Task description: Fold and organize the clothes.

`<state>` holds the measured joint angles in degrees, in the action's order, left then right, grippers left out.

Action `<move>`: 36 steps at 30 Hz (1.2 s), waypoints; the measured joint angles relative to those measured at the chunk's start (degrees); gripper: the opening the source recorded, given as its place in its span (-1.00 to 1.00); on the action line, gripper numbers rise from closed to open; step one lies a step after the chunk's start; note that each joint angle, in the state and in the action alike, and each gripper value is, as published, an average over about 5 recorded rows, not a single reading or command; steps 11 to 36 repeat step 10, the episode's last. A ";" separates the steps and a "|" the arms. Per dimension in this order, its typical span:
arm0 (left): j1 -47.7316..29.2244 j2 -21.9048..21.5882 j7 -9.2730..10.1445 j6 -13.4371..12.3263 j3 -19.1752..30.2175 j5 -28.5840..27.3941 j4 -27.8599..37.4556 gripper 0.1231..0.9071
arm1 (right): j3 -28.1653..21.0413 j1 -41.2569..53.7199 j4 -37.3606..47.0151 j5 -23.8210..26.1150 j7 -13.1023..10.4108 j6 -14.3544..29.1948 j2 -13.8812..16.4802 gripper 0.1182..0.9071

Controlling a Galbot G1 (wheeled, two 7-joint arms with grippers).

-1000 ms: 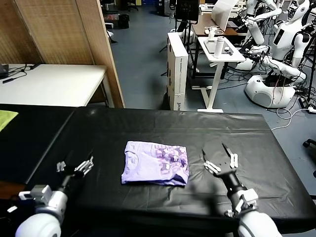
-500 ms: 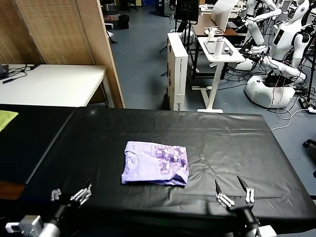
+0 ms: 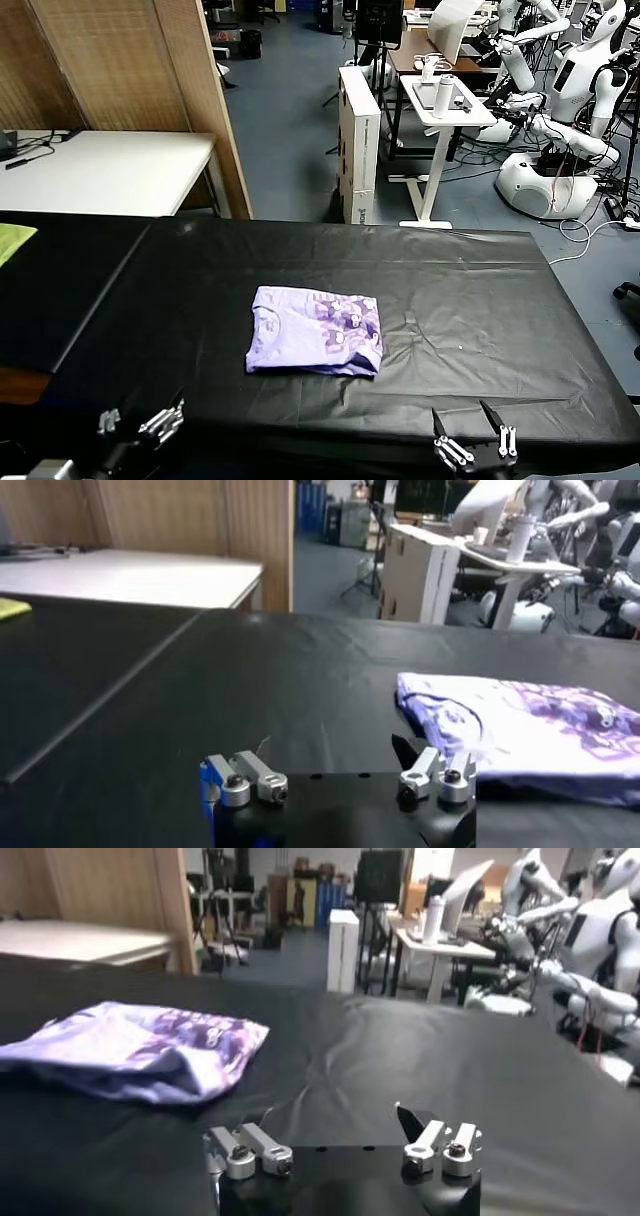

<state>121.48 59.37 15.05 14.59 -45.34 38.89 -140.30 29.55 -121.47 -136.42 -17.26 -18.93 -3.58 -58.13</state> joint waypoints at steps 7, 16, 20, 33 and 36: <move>0.53 0.24 -0.07 0.59 -0.06 0.02 0.00 1.00 | -0.21 -0.23 -0.21 -0.18 -0.85 -1.47 -0.03 1.00; 0.56 0.23 -0.16 0.80 -0.10 0.05 0.00 1.00 | -0.21 -0.33 -0.37 -0.24 -1.42 -2.06 -0.05 1.00; 0.56 0.23 -0.16 0.80 -0.10 0.05 0.00 1.00 | -0.21 -0.33 -0.37 -0.24 -1.42 -2.06 -0.05 1.00; 0.56 0.23 -0.16 0.80 -0.10 0.05 0.00 1.00 | -0.21 -0.33 -0.37 -0.24 -1.42 -2.06 -0.05 1.00; 0.56 0.23 -0.16 0.80 -0.10 0.05 0.00 1.00 | -0.21 -0.33 -0.37 -0.24 -1.42 -2.06 -0.05 1.00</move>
